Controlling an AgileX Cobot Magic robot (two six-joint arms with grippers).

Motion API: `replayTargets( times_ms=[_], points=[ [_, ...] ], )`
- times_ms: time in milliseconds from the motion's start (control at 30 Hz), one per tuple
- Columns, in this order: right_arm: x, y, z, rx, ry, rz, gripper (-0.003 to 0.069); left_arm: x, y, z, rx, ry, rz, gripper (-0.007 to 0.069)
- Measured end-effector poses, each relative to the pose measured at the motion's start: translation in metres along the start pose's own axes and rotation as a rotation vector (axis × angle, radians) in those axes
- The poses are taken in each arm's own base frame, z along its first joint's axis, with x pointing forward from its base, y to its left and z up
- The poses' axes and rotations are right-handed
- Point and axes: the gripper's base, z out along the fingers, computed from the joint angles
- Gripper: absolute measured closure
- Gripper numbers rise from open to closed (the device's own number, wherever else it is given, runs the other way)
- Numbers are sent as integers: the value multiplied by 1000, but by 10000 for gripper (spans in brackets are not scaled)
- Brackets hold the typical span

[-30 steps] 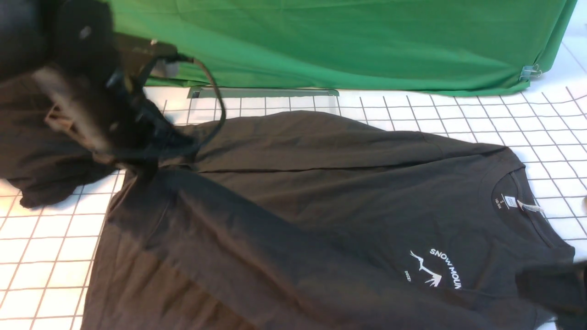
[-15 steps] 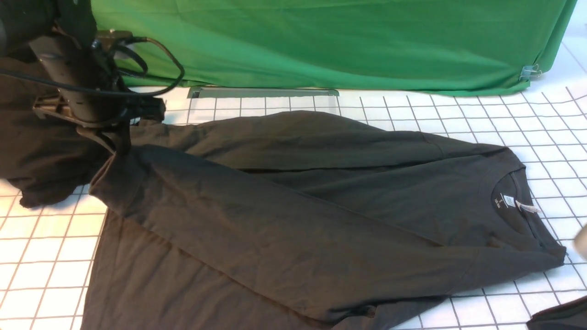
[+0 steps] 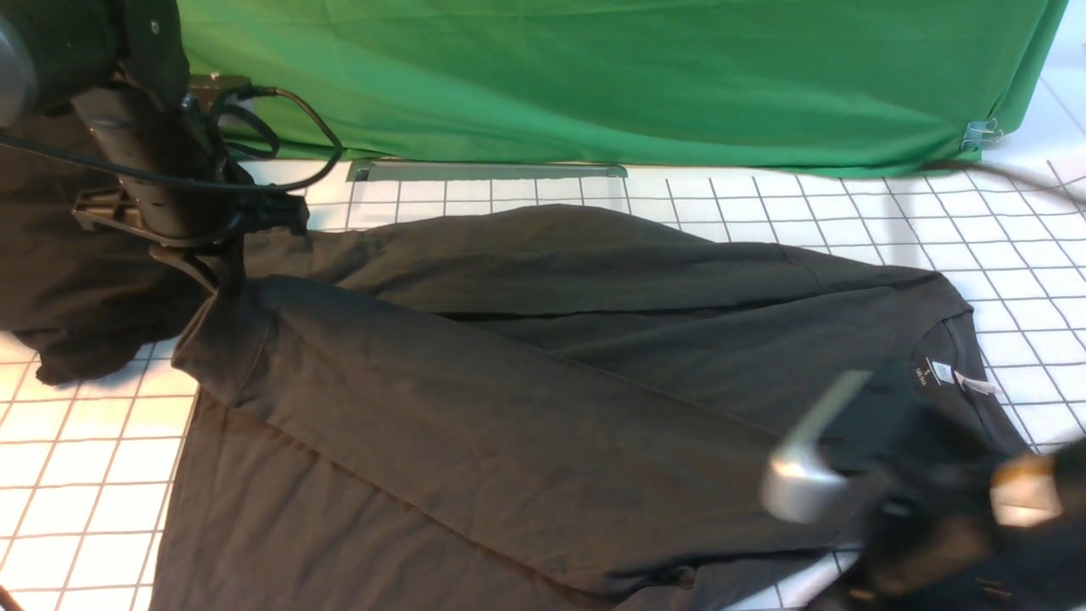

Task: Fold a long-sleeved shirt over a white checkered tablecloth.
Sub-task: 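Fold the left side of the black T-shirt inward over its body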

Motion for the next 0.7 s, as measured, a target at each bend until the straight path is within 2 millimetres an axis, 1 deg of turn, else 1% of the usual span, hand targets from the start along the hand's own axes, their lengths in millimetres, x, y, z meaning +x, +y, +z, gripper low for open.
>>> replayTargets(
  times_ms=[67,100,133,167,200,233,267,367,400,533,700],
  points=[
    [-12,-3,15,26,16,-6,470,0,0,0,-5,-1,-2,611],
    [-20,-6,25,39,34,-11,428,0,0,0,-5,-1,-3,611],
    [-21,-7,26,43,36,-12,423,0,0,0,-5,-1,-3,611],
    [-32,-11,39,54,56,-18,385,0,0,0,-5,-1,-6,611],
    [-35,-11,40,57,54,-22,379,0,0,0,-5,-1,-6,611],
    [-43,-15,53,63,82,-24,368,0,0,0,-5,-1,-9,611],
    [-49,-17,61,65,95,-26,363,0,1,0,-6,0,-11,611],
    [-57,-21,74,64,116,-24,359,0,1,0,-6,2,-11,611],
    [-63,-22,80,62,127,-24,358,0,1,0,-6,2,-11,611],
    [-63,-24,92,51,190,-13,358,0,1,0,-6,2,-11,611],
    [-57,-23,92,38,259,33,358,0,0,0,-5,-5,-10,611]
  ],
)
